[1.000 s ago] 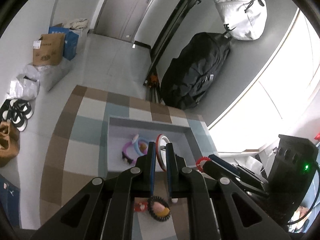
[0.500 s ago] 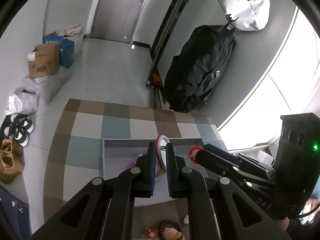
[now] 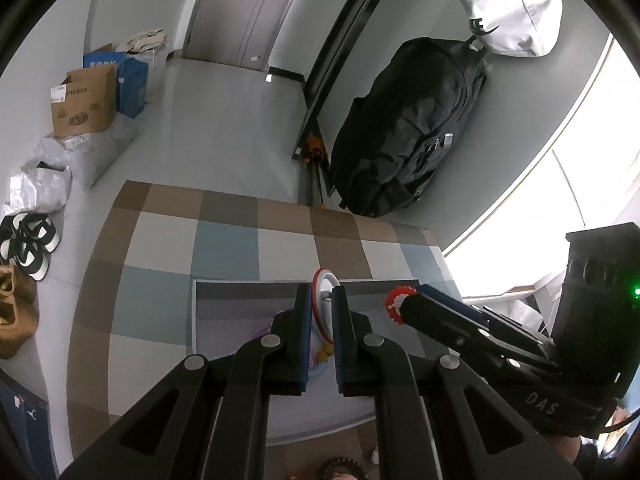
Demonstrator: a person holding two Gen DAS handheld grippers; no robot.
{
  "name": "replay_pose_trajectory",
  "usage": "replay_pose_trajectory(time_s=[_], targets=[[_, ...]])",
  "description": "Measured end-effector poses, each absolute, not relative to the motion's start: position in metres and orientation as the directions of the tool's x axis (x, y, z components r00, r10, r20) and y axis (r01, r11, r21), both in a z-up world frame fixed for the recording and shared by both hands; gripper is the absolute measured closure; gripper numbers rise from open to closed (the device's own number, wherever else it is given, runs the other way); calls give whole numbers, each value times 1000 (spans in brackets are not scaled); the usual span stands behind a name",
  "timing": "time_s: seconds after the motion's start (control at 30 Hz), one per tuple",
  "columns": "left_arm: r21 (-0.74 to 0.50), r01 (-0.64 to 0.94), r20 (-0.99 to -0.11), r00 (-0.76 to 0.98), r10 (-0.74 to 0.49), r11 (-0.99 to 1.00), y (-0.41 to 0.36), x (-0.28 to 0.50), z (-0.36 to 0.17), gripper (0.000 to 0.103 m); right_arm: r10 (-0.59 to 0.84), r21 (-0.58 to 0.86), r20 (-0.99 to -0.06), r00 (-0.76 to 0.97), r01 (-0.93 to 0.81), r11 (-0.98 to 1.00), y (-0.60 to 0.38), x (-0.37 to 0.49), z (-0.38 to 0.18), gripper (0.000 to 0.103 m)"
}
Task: Organize jewelry
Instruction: 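Carry the clear trinket and white badge with both tools over the box, then open both tools to drop the trinket and badge into the box, then move both tools back from the box toward the remaining pile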
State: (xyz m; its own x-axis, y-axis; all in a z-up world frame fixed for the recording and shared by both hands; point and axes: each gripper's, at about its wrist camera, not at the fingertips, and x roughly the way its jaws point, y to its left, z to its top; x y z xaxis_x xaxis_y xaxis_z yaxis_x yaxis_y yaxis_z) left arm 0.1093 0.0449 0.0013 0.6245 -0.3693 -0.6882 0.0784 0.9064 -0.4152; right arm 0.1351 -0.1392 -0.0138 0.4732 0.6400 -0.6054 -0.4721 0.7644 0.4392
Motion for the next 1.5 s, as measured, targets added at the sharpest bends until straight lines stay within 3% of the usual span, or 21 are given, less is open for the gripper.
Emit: replay_pose_trajectory(time_s=[0.17, 0.2, 0.23, 0.3, 0.37, 0.43, 0.8, 0.9, 0.97, 1.0, 1.2, 1.33, 1.5], targets=[[-460, 76, -689, 599, -409, 885, 44, 116, -2, 93, 640, 452, -605, 474, -458, 765, -143, 139, -16, 69], [-465, 67, -695, 589, -411, 883, 44, 118, -3, 92, 639, 451, -599, 482, -456, 767, -145, 139, -15, 63], [-483, 74, -688, 583, -431, 872, 45, 119, -3, 89, 637, 449, -593, 493, -454, 769, -147, 138, -13, 49], [-483, 69, -690, 584, -428, 873, 45, 118, -3, 81, 639, 451, -574, 513, -453, 769, -152, 136, -10, 33], [-487, 80, -678, 593, -434, 870, 44, 116, -1, 61, 636, 449, -566, 524, -451, 771, -156, 135, -8, 32], [-479, 81, -672, 607, -424, 874, 44, 114, 2, 54, 631, 446, -566, 530, -447, 775, -158, 135, -8, 27], [-363, 19, -735, 608, -299, 932, 46, 108, 0, 51, 609, 405, -578, 543, -458, 792, -160, 127, -12, 5], [-356, 7, -724, 630, -281, 935, 50, 101, 3, 49, 605, 392, -571, 554, -463, 795, -164, 120, -11, 4], [-346, -9, -724, 639, -260, 938, 52, 97, 3, 35, 602, 388, -567, 562, -462, 797, -166, 116, -10, 2], [-339, -23, -720, 650, -244, 940, 53, 93, 4, 33, 597, 381, -564, 570, -462, 801, -167, 112, -9, 1], [-313, -34, -710, 672, -210, 949, 52, 77, 5, 32, 586, 352, -557, 589, -472, 808, -171, 92, -5, 0], [-293, -39, -704, 685, -188, 955, 52, 66, 7, 22, 581, 332, -563, 588, -483, 810, -171, 79, -4, 0], [-273, -42, -707, 687, -171, 961, 50, 52, 5, 22, 580, 305, -575, 577, -506, 807, -168, 62, -6, 0]])
